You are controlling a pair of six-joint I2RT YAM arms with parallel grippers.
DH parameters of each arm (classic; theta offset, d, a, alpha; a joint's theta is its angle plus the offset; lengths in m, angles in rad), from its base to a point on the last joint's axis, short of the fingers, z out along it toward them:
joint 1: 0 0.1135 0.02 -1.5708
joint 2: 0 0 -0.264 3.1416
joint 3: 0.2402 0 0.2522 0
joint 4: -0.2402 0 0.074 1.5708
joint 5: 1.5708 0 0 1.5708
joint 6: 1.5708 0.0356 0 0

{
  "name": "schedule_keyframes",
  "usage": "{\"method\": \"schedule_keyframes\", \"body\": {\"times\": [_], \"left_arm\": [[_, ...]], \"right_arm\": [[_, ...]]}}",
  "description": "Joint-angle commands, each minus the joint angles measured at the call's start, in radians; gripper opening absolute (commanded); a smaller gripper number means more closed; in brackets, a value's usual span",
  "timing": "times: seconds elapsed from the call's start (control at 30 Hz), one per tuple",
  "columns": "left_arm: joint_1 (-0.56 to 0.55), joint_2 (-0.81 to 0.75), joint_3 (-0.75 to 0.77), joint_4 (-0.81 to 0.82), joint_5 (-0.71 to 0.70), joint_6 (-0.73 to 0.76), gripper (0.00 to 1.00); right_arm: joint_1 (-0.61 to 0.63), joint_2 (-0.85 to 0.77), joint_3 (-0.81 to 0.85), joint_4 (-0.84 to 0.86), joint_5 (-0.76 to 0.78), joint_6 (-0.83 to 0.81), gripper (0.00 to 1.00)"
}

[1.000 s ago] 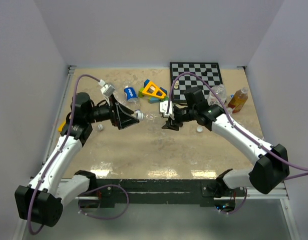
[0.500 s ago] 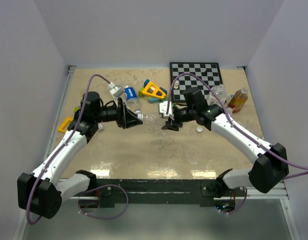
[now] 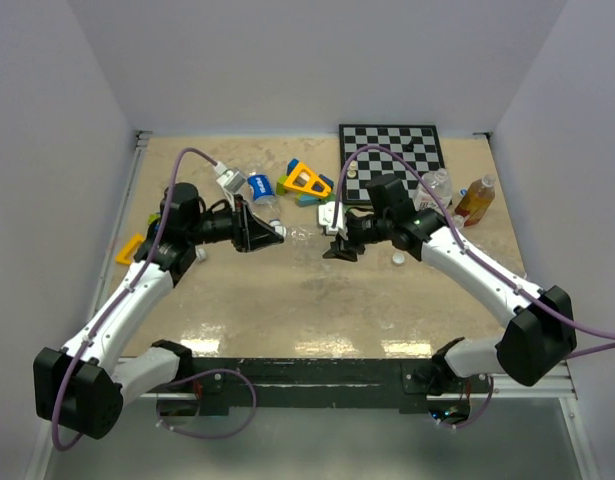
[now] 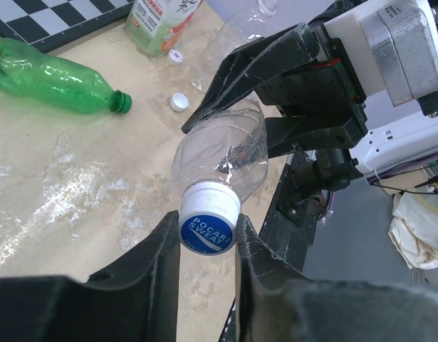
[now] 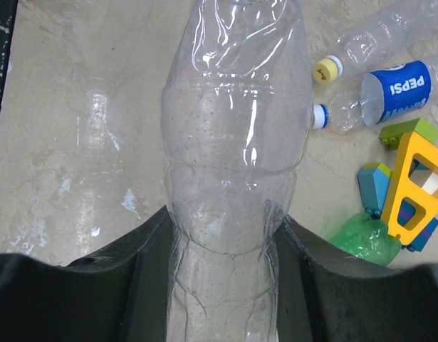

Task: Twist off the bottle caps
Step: Unscrew the bottle cap from the plastic bottle.

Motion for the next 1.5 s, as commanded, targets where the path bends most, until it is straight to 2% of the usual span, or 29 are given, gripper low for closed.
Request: {"method": "schedule_keyframes", "body": {"times": [0.0, 0.03, 0.13, 0.2, 0.27, 0.4, 0.53, 0.57, 0.63, 0.73, 0.8, 0.83, 0.87, 0.9, 0.93, 1.07, 1.17, 1.23, 1.3, 1.37, 1.47], "left_arm": [[-0.003, -0.027, 0.032, 0.052, -0.034, -0.084, 0.08], [-0.003, -0.030, 0.028, 0.052, -0.038, -0.105, 0.00], [-0.003, -0.042, -0.001, 0.093, -0.089, -0.234, 0.00], [-0.003, -0.053, -0.031, 0.110, -0.139, -0.384, 0.00], [-0.017, -0.074, -0.043, 0.034, -0.247, -0.519, 0.00], [-0.049, -0.102, 0.037, -0.181, -0.406, -0.561, 0.00], [-0.049, -0.133, 0.028, -0.164, -0.420, -0.544, 0.00], [-0.049, -0.131, 0.028, -0.167, -0.420, -0.529, 0.00], [-0.049, -0.122, 0.026, -0.172, -0.404, -0.488, 0.19], [-0.049, -0.113, 0.028, -0.161, -0.358, -0.385, 0.33], [-0.042, -0.111, 0.026, -0.160, -0.321, -0.273, 0.56], [-0.040, -0.114, 0.025, -0.167, -0.322, -0.186, 0.61], [-0.036, -0.114, 0.028, -0.189, -0.328, -0.132, 0.73], [-0.031, -0.119, 0.031, -0.201, -0.316, -0.059, 0.90], [-0.028, -0.123, 0.032, -0.212, -0.316, 0.000, 0.99], [-0.023, -0.145, 0.054, -0.220, -0.276, 0.218, 1.00], [-0.023, -0.166, 0.029, -0.132, -0.180, 0.337, 1.00], [-0.023, -0.183, -0.017, -0.027, -0.064, 0.408, 1.00], [-0.025, -0.203, -0.064, 0.088, 0.024, 0.460, 0.97], [-0.025, -0.205, -0.086, 0.132, 0.087, 0.508, 0.95], [-0.037, -0.176, -0.089, 0.159, 0.132, 0.540, 0.85]], "right_arm": [[-0.004, 0.010, 0.011, 0.012, -0.019, -0.008, 0.10], [-0.003, 0.010, 0.011, 0.015, -0.018, -0.005, 0.10], [-0.003, 0.010, 0.010, 0.021, -0.015, 0.002, 0.09], [-0.003, 0.012, 0.008, 0.026, -0.007, 0.008, 0.09], [-0.003, 0.012, 0.007, 0.030, -0.001, 0.011, 0.09], [-0.003, 0.018, 0.005, 0.033, 0.007, 0.015, 0.09], [-0.003, 0.018, 0.007, 0.033, 0.007, 0.018, 0.09], [-0.003, 0.020, 0.007, 0.032, 0.005, 0.017, 0.09], [-0.003, 0.017, 0.007, 0.030, 0.005, 0.017, 0.09], [-0.003, 0.014, 0.007, 0.027, 0.002, 0.014, 0.09], [-0.004, 0.017, 0.007, 0.027, -0.001, 0.014, 0.09], [-0.003, 0.017, 0.007, 0.026, -0.002, 0.012, 0.09], [-0.004, 0.020, 0.008, 0.023, -0.005, 0.009, 0.08], [-0.004, 0.018, 0.008, 0.020, -0.007, 0.006, 0.08], [-0.003, 0.020, 0.008, 0.018, -0.009, 0.003, 0.08], [-0.003, 0.021, 0.008, 0.003, -0.018, -0.017, 0.08], [-0.001, 0.026, 0.011, -0.019, -0.036, -0.049, 0.08], [-0.003, 0.030, 0.011, -0.032, -0.047, -0.066, 0.08], [-0.001, 0.033, 0.014, -0.043, -0.053, -0.078, 0.08], [-0.001, 0.033, 0.014, -0.049, -0.059, -0.084, 0.08], [-0.001, 0.037, 0.014, -0.057, -0.065, -0.093, 0.08]]}}
